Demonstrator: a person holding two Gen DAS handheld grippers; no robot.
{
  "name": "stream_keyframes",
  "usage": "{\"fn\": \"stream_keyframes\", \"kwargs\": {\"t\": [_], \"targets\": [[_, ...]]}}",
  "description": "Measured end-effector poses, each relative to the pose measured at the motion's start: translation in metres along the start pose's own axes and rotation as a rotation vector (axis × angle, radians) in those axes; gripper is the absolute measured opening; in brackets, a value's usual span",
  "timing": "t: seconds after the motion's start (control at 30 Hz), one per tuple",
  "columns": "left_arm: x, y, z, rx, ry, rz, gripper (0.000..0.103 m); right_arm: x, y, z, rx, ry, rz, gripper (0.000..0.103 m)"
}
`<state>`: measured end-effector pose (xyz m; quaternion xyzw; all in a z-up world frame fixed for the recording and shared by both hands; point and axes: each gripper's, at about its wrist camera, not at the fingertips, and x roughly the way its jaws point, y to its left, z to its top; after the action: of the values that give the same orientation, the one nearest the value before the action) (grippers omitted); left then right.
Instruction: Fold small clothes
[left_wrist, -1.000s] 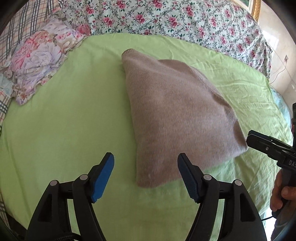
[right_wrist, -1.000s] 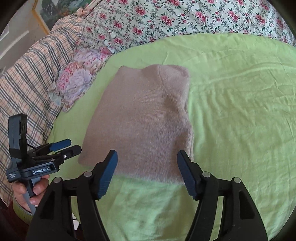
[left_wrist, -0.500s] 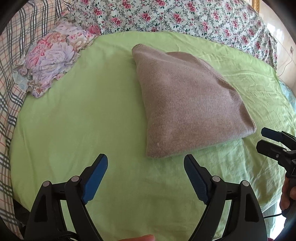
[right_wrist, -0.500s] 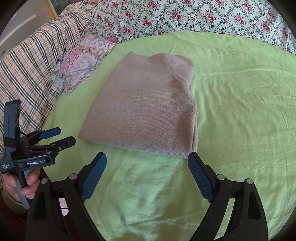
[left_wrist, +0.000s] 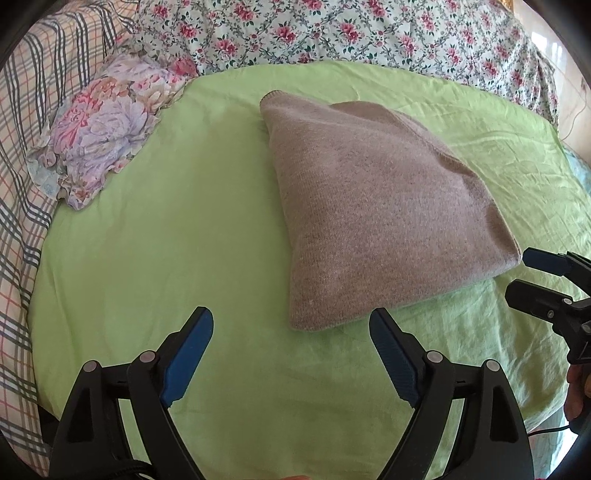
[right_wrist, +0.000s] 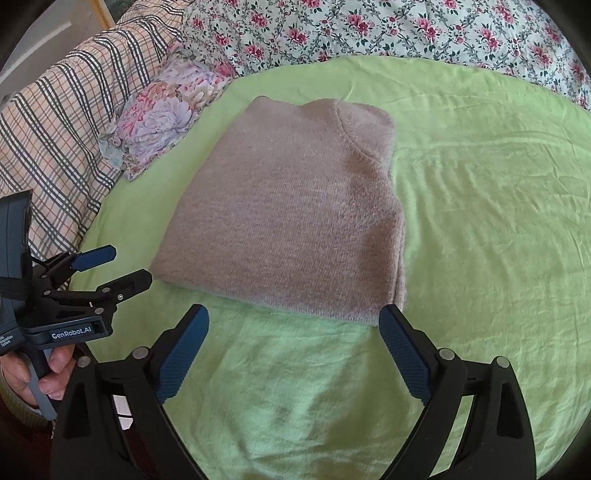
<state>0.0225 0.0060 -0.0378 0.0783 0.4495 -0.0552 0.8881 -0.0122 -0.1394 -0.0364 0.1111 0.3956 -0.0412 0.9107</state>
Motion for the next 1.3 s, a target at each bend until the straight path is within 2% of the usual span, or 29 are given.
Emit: {"fn": "stream_keyframes", "kwargs": {"t": [1.3], "targets": [[0.012,-0.009,0.041,-0.005,-0.058,-0.012,0.09,0.024,0.008,0.035,-0.012,0.014,-0.012,0.096]]}}
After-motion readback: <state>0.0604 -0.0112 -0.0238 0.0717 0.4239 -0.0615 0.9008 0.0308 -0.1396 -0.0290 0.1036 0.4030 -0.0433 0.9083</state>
